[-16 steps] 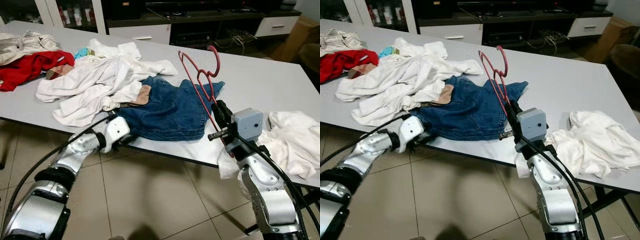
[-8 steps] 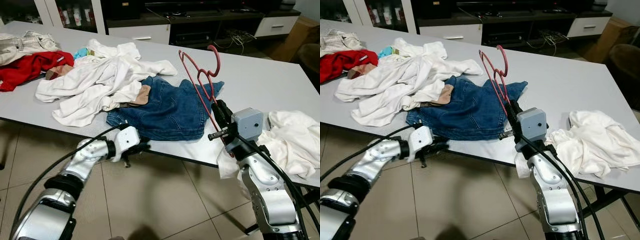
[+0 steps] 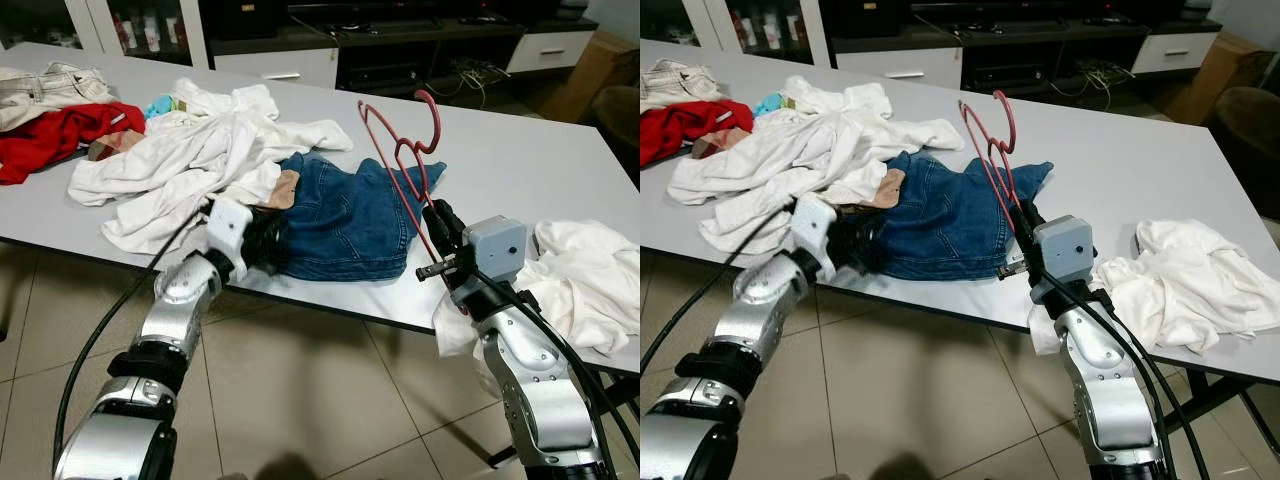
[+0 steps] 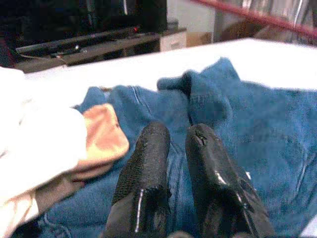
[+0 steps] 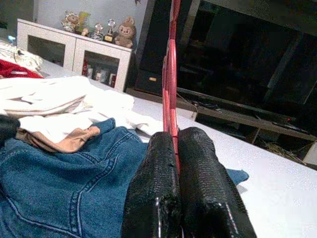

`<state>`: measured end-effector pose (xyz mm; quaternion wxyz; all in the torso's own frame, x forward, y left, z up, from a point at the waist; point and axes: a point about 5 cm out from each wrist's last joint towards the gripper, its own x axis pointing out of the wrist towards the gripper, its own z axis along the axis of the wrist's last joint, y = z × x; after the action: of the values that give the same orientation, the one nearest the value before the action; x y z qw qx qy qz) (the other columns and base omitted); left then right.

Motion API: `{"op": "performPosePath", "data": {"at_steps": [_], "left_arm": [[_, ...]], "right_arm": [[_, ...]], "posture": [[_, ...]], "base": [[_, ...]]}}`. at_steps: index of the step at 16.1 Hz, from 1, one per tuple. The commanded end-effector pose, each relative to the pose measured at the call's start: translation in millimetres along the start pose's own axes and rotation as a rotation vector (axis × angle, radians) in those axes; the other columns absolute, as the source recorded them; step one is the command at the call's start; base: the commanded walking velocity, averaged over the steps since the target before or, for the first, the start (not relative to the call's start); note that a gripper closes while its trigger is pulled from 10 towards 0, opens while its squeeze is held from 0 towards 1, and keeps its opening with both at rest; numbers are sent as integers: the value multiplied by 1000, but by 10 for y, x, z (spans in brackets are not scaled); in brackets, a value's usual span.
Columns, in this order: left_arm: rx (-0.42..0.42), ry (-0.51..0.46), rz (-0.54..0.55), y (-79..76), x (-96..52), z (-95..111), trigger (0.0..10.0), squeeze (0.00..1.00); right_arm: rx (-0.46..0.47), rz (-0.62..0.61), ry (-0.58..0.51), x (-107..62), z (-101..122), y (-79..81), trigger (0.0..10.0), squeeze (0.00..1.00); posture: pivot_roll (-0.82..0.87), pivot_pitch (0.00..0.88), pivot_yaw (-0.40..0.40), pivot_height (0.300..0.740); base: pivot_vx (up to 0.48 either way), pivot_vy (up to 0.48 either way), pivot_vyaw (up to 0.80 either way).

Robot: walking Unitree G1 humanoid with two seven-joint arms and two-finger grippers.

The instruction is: Hang hanger

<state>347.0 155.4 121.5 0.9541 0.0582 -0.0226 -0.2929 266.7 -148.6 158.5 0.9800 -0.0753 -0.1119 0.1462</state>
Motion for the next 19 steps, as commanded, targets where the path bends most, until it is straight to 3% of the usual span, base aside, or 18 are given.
{"op": "performPosePath", "data": {"at_steps": [1, 4, 10, 15, 19], "left_arm": [[-30, -2, -2, -32, -22, -19, 10000, 0], [-109, -15, 15, -171, -95, -84, 10000, 0], [-228, -26, 159, -280, -209, -112, 10000, 0], [-142, -8, 89, -417, -262, -58, 10000, 0], [-84, 11, 13, -538, -259, -26, 10000, 0]], "right_arm": [[-5, -7, -6, 15, 26, -24, 10000, 0], [-5, -7, -7, 21, 19, -21, 10000, 0], [-11, 35, 13, -23, -25, -1, 10000, 0], [1, 214, 7, -138, 59, -42, 10000, 0], [-26, 409, 34, -232, 76, 69, 10000, 0]], "posture": [[-72, 0, -33, 740], [-69, 0, -31, 740], [-51, 0, -42, 740], [-51, 0, -44, 740], [-58, 0, -42, 740]], "base": [[0, 0, 0], [0, 0, 0], [0, 0, 0], [0, 0, 0], [0, 0, 0]]}}
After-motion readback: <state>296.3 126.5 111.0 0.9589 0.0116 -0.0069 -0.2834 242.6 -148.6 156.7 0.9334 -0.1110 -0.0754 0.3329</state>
